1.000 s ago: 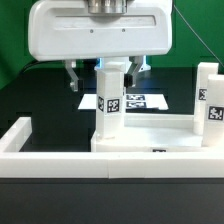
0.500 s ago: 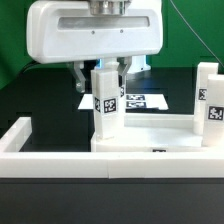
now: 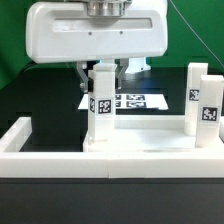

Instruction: Assemble desk

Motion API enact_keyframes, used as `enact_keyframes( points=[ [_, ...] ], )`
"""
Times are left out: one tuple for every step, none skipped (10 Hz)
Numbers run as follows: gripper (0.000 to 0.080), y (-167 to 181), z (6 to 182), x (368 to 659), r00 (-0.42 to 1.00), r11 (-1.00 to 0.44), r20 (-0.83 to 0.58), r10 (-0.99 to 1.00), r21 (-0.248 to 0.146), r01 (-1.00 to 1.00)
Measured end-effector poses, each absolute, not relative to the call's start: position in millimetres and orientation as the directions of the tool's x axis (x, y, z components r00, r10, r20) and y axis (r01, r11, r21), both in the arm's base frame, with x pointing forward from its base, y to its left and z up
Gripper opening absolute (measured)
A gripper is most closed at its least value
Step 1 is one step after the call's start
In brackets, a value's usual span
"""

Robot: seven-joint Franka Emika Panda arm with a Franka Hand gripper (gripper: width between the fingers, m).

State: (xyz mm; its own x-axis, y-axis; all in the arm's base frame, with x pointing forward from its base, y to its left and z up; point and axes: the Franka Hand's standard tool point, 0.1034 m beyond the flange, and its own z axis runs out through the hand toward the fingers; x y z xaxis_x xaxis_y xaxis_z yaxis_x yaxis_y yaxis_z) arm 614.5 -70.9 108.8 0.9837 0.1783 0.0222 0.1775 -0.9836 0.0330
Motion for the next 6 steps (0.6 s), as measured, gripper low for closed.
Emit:
enact_keyframes(
  points=[
    [0.0291,-71.4,108.3,614.3,0.999,-0.999,0.025,0.042,0.027,0.042],
    [0.0291,-72.3,108.0,614.6,0.995,-0.996,0.031,-0.094,0.009,-0.094],
    [0.0291,-73.4,107.8,614.9,0.964,-0.965,0.033,-0.262,-0.015,-0.262],
    [0.0291,-72.0,107.9,615.5,0.936,-0.936,0.033,-0.351,-0.018,-0.350],
    [0.0291,-71.4,107.8,615.6,0.909,-0.910,0.031,-0.415,-0.022,-0.415],
    [0.0291,-71.2,107.8,615.7,0.881,-0.882,0.029,-0.472,-0.026,-0.471]
  ],
)
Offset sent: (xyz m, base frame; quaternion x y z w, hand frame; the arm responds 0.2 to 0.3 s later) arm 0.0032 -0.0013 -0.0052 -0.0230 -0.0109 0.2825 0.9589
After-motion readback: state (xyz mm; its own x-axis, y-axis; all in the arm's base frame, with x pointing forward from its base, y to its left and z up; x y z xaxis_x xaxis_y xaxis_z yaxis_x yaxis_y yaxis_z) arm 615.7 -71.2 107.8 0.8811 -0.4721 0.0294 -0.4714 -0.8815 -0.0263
